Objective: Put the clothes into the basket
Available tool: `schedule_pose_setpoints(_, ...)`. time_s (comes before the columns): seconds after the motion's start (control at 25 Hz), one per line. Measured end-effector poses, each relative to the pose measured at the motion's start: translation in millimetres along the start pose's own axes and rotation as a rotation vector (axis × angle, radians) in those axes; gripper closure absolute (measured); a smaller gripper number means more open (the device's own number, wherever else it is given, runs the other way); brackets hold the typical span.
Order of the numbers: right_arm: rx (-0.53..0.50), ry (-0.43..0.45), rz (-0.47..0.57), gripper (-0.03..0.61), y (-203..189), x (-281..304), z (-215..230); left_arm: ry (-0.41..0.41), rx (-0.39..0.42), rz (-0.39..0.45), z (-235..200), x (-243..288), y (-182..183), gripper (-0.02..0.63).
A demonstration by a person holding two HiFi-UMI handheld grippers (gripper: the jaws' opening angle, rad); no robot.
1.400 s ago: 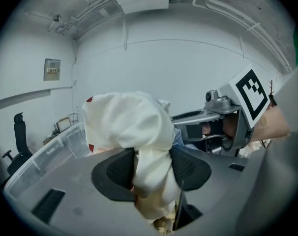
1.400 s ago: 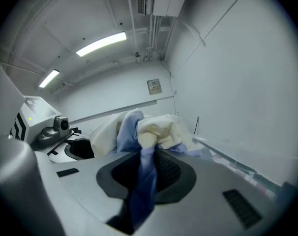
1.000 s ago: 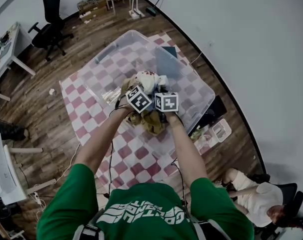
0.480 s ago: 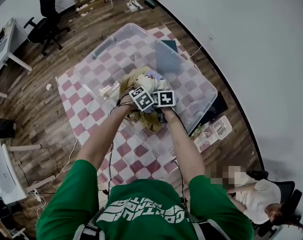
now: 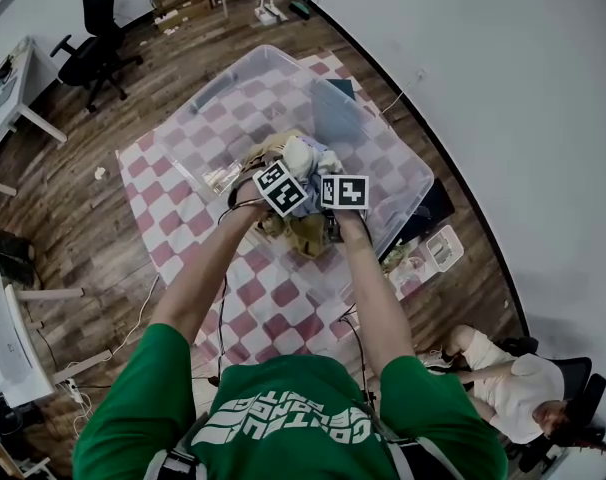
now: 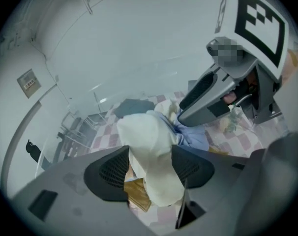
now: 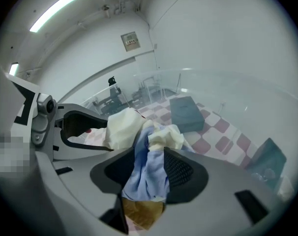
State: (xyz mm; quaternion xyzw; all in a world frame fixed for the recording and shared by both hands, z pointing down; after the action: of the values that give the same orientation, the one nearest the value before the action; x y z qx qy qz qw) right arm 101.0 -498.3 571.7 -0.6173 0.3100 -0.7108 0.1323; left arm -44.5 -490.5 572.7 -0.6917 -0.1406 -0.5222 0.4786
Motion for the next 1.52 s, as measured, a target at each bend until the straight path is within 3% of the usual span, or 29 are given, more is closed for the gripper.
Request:
schedule_pose_setpoints(0.24,-0.023,0.007,0.102,0.402,10.2,-44.2,-7.3,0.084,-0.007,0.117,6.4,-44.3,13.5,0.362)
schedule_pose_setpoints(0.44,-0.044,0.035,0.213,0.418,5.5,-89.5,-18.7,0.096,-0.038,0.234,28.9,-81.9,14.3,0.367)
schedule_pose_setpoints(0.56,-0.023,0.051,0.300,0.513,-3.4,-117.0,-21.9,0.095,-0.078,0.334,45.4,-109.9,9.4,0.444)
schedule_pose_setpoints(0.68,-0.014,0.073,0.379,0.553,-15.6,-148.5,-27.2,0.100,-0.108,0.425,65.4,-137.0,-1.1,0.548)
schedule_pose_setpoints(0.8,-0.020,0.083,0.426,0.569,-37.1,-180.7,-38.2,0.076,-0.160,0.516,90.4,-165.5,-19.4,0.594)
schedule_pose_setpoints(1.12,-0.020,0.101,0.485,0.571,-120.3,-252.7,-75.7,0.025,-0.194,0.682,165.6,-226.0,-89.4,0.611)
schedule_pose_setpoints(1.52,-0.026,0.126,0.513,0.571,-235.0,-314.8,-123.9,-0.042,-0.248,0.750,257.1,-254.1,-194.3,0.611)
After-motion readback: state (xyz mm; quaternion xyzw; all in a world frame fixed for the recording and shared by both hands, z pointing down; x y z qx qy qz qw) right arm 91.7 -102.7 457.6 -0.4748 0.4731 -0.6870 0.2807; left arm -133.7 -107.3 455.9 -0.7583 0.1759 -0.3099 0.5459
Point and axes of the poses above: the fingertips, and each gripper's own axes: x forward along the fingers, z to its right, y out of its top, the point moved 10 cm from there along -x, backward along the fingers, and after that the axes turned 15 degrees about -y, right-handed, at the moved point
